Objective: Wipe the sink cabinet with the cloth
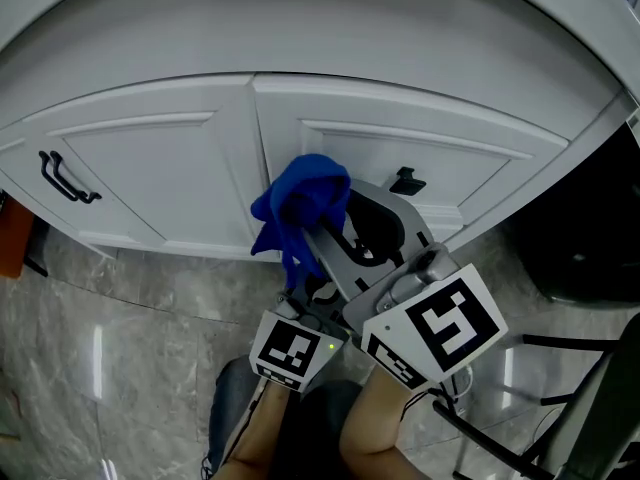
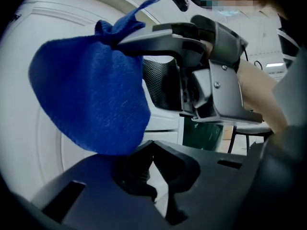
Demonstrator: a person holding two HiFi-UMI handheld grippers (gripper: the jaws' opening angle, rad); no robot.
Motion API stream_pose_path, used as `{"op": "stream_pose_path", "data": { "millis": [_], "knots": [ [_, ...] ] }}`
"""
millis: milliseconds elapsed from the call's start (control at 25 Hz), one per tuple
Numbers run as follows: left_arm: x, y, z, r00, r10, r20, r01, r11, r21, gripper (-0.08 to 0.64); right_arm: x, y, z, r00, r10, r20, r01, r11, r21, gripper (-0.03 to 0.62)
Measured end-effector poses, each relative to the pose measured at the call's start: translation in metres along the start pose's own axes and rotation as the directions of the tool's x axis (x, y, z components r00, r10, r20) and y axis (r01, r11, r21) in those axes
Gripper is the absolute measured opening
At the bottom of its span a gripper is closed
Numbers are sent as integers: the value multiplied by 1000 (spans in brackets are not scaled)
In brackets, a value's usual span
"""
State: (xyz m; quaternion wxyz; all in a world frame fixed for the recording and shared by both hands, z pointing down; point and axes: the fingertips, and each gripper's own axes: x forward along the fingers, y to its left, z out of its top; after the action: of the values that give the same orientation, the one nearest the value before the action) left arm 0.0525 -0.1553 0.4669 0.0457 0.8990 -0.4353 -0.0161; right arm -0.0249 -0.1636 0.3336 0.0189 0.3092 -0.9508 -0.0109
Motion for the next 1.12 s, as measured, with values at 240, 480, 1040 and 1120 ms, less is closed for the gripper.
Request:
{"op": "stream_pose_path", "data": {
  "millis": [240, 480, 1040, 1120],
  "knots": [
    [-12, -2, -10, 998, -43, -47, 44, 999, 20, 5, 3, -3, -7, 998, -65, -1, 65, 998, -13, 121],
    [-39, 19, -12, 995, -21, -94, 29, 996, 88, 5, -1, -15, -20, 992, -115, 44, 114, 993, 34, 121],
    [-50, 27, -9, 997, -2, -80, 7, 998, 57, 5, 13, 3, -42, 978, -206, 25, 207, 974, -96, 121],
    [-46, 26, -8, 998, 14, -62, -11, 999, 48, 5, 13, 1, -42, 971, -239, 29, 241, 966, -95, 121]
  ]
}}
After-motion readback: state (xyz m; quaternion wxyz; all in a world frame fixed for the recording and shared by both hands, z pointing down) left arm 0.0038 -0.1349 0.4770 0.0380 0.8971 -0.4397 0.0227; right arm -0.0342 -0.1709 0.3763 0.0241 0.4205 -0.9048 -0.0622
